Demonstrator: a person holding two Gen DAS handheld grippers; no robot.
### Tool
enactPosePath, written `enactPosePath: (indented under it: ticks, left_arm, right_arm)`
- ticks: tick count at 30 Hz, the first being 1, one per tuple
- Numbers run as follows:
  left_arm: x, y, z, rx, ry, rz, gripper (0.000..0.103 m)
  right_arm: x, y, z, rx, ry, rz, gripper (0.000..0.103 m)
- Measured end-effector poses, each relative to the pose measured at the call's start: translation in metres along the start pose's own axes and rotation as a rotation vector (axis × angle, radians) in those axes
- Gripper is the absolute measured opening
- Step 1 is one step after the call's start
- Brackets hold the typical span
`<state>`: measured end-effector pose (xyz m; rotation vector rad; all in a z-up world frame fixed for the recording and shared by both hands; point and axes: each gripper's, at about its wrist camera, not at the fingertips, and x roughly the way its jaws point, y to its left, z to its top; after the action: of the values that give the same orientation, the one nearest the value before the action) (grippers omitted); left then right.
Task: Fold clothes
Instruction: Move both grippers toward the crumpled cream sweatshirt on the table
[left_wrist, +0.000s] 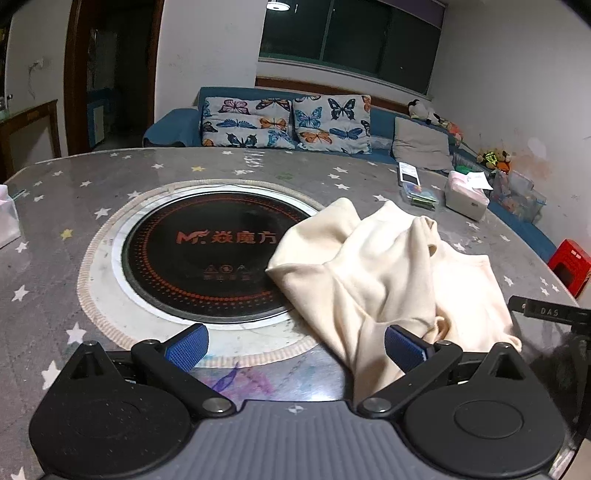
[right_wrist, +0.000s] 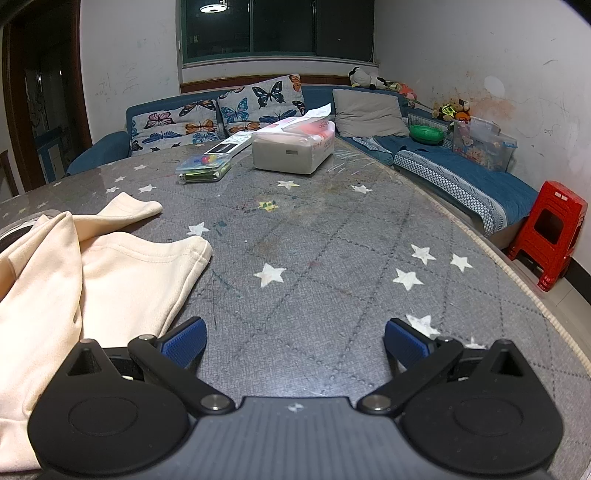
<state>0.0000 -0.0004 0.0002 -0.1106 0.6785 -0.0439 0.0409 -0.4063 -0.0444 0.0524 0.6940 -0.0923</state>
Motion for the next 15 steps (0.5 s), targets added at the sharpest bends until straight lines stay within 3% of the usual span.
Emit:
enactPosePath:
  ticks: [9, 15]
  left_arm:
    - [-0.001, -0.005, 0.001, -0.001, 0.010, -0.015, 0.103]
    - [-0.002, -0.009, 0.002, -0.001, 0.017, -0.025, 0.103]
  right_arm:
    - [-0.002, -0.001, 0.000, 0.011, -0.002, -0.008, 0.103]
    - [-0.026, 0.001, -0.001, -0.009, -0.028, 0.000, 0.103]
